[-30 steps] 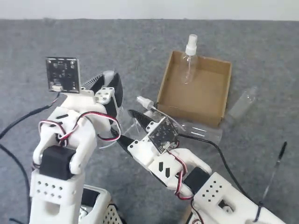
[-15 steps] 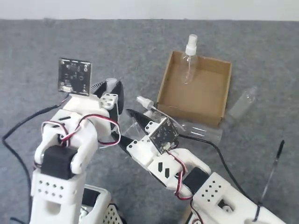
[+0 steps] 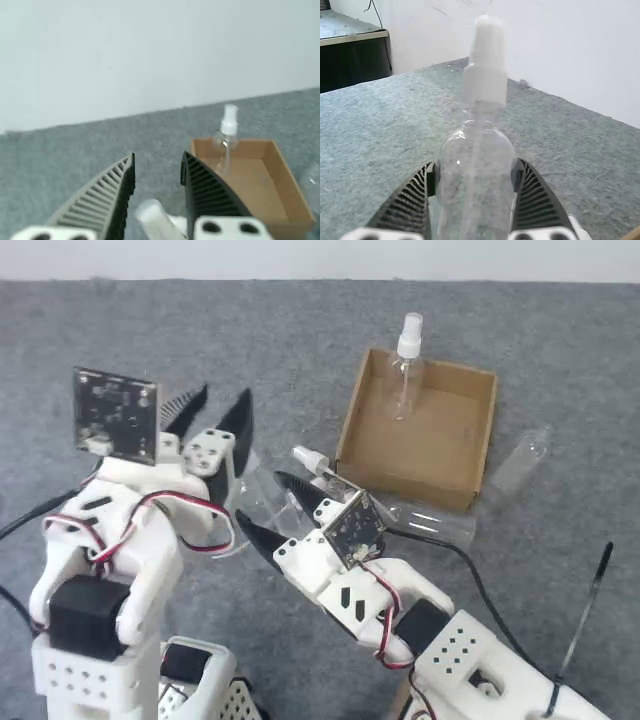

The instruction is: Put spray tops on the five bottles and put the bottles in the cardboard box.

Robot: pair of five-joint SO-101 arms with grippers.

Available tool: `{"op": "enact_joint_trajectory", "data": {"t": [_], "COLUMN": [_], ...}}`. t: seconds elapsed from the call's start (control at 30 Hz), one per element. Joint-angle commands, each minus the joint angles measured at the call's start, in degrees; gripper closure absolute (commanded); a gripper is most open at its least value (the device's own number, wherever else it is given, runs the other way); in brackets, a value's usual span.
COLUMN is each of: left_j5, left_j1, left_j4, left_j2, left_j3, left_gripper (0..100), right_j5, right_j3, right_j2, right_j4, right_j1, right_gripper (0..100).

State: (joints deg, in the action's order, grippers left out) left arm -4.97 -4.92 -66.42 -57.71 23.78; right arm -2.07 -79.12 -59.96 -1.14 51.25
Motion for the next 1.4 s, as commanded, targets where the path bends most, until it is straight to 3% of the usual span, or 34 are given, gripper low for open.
{"op": "enact_joint_trajectory", "data": {"t": [0.0,0.23,0.53,0.83,1.1,1.37], "left_j5": [0.97,5.01,9.14,9.14,9.49,10.02], "left_j1": [5.80,9.05,-0.97,-5.63,-4.04,0.97], "left_j4": [4.66,2.11,-6.33,-7.12,-7.47,-13.80], "left_j2": [0.97,8.00,8.00,8.00,7.91,5.10], "left_j3": [-1.98,-0.48,1.36,1.27,-0.57,-16.04], "left_gripper": [87,87,87,87,87,86], "right_j5": [-0.53,-0.53,-0.53,-0.53,-0.53,-0.44], "right_j3": [0.70,0.70,0.70,0.70,0.70,0.70], "right_j2": [-1.89,-2.24,-2.15,-1.89,-1.89,-1.89], "right_j4": [0.04,0.40,0.40,0.48,0.48,0.48], "right_j1": [-0.75,-0.75,-0.75,-0.75,-0.75,-0.75], "right_gripper": [99.2,99.2,99.2,99.2,99.2,99.2]}}
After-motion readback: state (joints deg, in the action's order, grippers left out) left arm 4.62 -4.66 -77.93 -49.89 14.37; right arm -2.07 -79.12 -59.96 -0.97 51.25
